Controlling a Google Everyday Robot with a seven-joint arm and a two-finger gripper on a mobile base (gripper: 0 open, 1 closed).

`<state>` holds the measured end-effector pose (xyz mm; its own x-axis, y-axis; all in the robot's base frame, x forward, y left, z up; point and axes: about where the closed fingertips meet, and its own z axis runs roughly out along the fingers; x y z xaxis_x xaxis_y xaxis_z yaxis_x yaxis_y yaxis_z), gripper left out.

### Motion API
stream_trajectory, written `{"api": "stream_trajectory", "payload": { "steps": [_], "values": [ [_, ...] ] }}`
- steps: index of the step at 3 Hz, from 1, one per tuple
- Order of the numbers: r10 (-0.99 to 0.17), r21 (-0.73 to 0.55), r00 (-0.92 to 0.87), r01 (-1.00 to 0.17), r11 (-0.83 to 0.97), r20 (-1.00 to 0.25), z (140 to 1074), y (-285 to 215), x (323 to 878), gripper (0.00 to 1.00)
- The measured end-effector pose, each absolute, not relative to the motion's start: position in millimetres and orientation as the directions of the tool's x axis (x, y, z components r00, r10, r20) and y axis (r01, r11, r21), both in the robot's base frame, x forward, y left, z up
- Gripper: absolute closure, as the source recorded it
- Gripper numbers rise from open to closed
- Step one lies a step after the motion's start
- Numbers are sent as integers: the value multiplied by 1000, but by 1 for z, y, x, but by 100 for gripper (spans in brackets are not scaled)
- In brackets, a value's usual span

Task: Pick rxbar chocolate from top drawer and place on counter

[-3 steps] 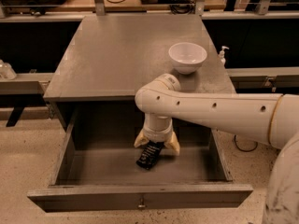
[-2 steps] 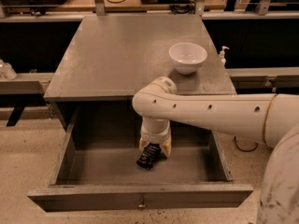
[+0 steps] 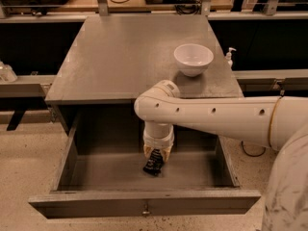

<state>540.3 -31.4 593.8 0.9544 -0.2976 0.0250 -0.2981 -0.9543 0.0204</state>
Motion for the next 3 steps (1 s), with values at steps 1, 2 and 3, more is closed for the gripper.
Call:
{"api": "stream_trajectory", "payload": {
  "steps": [1,2,3],
  "values": [
    [-311,-35,950,-312,-949,-40,597,-26,538,100],
    [-276,-128,954,-290,-949,-116,633,-5,534,100],
    [-192,-202,971,-218,-955,-142,692,20,529,100]
  ]
}}
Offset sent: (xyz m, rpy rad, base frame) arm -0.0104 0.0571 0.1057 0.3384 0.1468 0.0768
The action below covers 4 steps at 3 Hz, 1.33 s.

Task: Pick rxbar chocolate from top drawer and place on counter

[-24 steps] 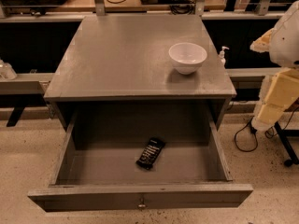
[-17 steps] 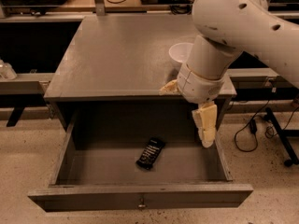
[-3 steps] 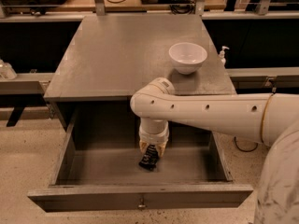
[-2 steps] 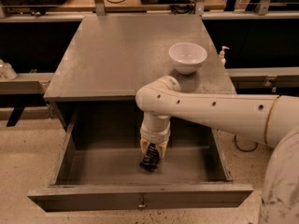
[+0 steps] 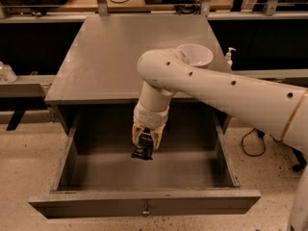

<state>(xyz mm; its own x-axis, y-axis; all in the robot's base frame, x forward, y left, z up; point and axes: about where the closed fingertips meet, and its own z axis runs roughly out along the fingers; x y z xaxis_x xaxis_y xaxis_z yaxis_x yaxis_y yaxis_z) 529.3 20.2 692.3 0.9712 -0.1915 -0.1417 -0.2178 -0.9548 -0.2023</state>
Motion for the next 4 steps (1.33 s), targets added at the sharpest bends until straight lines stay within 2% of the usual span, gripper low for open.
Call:
{"api": "stream_trajectory", "payload": {
  "steps": [2,3,4],
  "values": [
    [-26,-240,998,-38,-970,-54,791,67,517,100],
    [-8,-215,996,11,-977,86,831,80,541,100],
    [-41,-199,989,-11,-980,144,847,80,572,100]
  ]
}}
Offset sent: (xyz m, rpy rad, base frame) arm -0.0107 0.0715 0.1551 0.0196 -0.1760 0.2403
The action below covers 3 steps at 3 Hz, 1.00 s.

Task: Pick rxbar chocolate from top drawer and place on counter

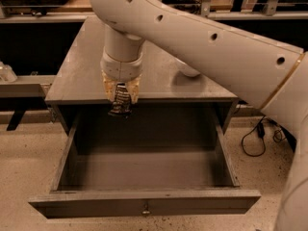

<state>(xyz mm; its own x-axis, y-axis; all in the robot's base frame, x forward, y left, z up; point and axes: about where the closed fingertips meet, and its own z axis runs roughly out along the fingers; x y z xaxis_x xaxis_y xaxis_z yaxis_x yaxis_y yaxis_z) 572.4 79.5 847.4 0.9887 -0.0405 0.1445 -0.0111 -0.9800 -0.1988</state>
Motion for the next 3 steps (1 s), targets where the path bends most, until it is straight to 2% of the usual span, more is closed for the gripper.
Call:
{"api": "stream_trajectory", "payload": {
  "steps": [2,3],
  "values": [
    [-335,-225,938,-308,-924,92,836,37,647,100],
    [-450,-247,887,-415,-876,105,831,28,669,82]
  ]
}}
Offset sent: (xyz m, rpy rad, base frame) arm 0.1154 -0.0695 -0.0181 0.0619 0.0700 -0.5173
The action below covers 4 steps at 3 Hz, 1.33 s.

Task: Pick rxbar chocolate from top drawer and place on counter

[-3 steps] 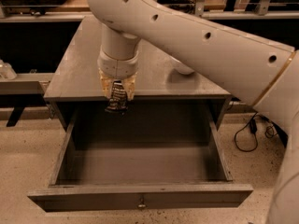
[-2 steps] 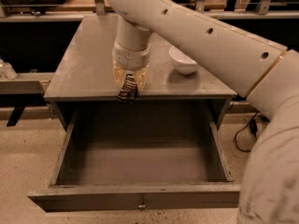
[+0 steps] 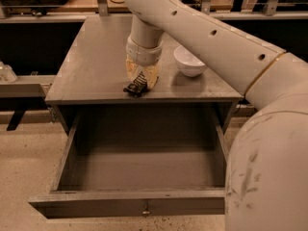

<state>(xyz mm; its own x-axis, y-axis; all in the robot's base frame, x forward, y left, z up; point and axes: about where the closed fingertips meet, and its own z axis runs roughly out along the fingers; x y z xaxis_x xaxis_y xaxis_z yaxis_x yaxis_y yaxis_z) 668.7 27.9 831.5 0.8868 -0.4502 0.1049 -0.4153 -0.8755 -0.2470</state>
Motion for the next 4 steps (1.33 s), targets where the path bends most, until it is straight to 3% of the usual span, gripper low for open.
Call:
{"api": "stream_trajectory", "payload": {
  "steps": [3,4],
  "values": [
    [-446,-247,888,-410,-878,109,849,26,672,12],
    [-422,-234,901,-390,-891,105,877,29,678,0]
  ]
}}
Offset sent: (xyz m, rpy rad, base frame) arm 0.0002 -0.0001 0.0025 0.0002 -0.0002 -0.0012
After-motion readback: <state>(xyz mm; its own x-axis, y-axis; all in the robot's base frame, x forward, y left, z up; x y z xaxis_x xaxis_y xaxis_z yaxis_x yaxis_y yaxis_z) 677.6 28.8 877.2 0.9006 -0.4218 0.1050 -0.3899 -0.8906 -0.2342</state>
